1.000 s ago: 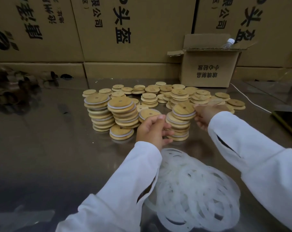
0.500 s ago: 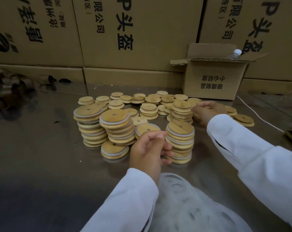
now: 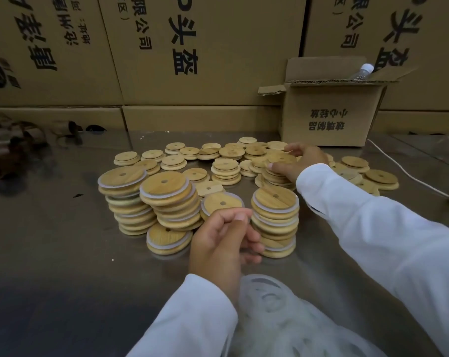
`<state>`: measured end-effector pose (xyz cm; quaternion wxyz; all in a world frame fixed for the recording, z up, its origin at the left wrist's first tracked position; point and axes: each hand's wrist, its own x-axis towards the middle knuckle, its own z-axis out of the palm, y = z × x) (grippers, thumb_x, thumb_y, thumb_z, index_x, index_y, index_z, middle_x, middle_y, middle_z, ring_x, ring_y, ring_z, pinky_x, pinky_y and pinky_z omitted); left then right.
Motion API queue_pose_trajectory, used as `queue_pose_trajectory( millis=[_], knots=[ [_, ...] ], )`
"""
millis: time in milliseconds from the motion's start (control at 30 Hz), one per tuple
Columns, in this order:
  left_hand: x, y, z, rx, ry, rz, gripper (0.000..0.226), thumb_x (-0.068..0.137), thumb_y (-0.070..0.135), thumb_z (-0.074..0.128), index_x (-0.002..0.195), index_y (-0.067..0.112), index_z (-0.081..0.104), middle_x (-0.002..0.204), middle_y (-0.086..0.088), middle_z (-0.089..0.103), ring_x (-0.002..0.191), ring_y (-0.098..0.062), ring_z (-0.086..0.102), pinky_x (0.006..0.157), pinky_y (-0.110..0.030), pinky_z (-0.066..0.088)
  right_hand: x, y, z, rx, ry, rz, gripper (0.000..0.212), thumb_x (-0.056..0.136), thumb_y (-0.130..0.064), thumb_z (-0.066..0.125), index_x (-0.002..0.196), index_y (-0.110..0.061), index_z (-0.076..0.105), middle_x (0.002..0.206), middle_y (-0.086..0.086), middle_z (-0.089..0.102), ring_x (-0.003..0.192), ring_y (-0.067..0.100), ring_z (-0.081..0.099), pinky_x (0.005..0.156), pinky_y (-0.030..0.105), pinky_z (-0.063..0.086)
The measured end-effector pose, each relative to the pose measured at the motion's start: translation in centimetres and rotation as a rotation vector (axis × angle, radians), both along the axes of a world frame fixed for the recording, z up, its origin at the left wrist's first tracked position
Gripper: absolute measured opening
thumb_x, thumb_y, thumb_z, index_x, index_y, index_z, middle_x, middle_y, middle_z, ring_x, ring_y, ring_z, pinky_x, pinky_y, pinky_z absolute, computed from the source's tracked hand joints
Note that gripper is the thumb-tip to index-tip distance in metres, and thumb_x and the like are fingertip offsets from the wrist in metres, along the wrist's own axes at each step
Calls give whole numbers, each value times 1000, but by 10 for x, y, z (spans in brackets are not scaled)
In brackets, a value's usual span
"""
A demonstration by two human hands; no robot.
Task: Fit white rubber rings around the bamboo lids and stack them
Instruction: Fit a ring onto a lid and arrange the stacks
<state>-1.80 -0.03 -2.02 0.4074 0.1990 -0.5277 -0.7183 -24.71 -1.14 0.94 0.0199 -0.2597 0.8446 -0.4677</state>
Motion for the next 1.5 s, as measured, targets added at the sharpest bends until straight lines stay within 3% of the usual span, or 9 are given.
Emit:
queue_pose_trajectory(
  millis=[333, 467, 633, 733, 900, 1000, 1167, 1300, 1500],
  knots=[
    [2, 2, 6, 58, -18, -29, 20, 92, 8, 48, 80, 11, 64, 50, 1, 56, 47, -11, 56, 43, -22, 49, 69, 60, 41, -170, 129, 288, 52, 68, -25, 80, 111, -32, 53, 109, -12, 56, 98, 10, 51, 81, 21, 39],
    [7, 7, 13, 139, -13, -92, 26, 95, 27, 43, 86, 12, 62, 52, 1, 58, 46, -11, 58, 43, -24, 51, 119, 97, 43, -209, 185, 412, 55, 65, -16, 79, 109, -34, 53, 106, -16, 58, 97, -4, 52, 76, 5, 40],
    [17, 12, 15, 134, -38, -183, 36, 87, 47, 44, 89, 17, 65, 71, -2, 71, 64, -16, 69, 57, -34, 58, 166, 123, 25, -248, 296, 477, 63, 60, -14, 81, 106, -44, 49, 111, -17, 57, 110, 3, 51, 96, 27, 44],
    [21, 15, 14, 117, -44, -162, 27, 84, 37, 57, 75, 17, 72, 79, -11, 71, 76, -25, 68, 73, -38, 56, 175, 127, 13, -222, 339, 472, 65, 58, -19, 82, 106, -47, 48, 113, -17, 57, 113, 5, 49, 97, 29, 43],
    [22, 12, 9, 30, -126, -142, 21, 88, 17, 59, 70, 17, 69, 64, -2, 70, 60, -17, 67, 55, -25, 55, 169, 131, -1, -204, 283, 503, 70, 59, -20, 84, 110, -48, 45, 117, -20, 55, 110, 0, 51, 90, 15, 42],
    [21, 5, 12, 70, -97, -109, 24, 88, 16, 59, 67, 18, 70, 69, -4, 71, 65, -19, 69, 62, -33, 58, 159, 136, -12, -216, 188, 424, 59, 65, -22, 79, 106, -49, 46, 116, -22, 50, 99, -4, 52, 77, 4, 40],
    [23, -1, 15, 96, -62, -93, 36, 87, 18, 60, 54, 26, 72, 62, 7, 70, 59, -8, 67, 51, -24, 54, 147, 135, -32, 135, 177, 327, 12, 76, -28, 71, 81, -32, 60, 87, -10, 49, 77, 3, 47, 68, 19, 34],
    [23, -2, 14, 61, -52, -119, 35, 86, 19, 60, 55, 29, 73, 64, 9, 70, 65, -9, 68, 53, -25, 54, 146, 132, -35, 228, 162, 317, 17, 77, -39, 69, 65, -35, 58, 84, -7, 51, 70, 2, 47, 58, 12, 32],
    [23, -1, 13, 12, -60, -128, 32, 86, 20, 60, 58, 29, 73, 67, 7, 71, 70, -11, 68, 54, -25, 54, 147, 130, -34, 166, 26, 354, 10, 69, -33, 77, 68, -30, 68, 82, -11, 54, 76, 5, 53, 67, 17, 42]
  ],
)
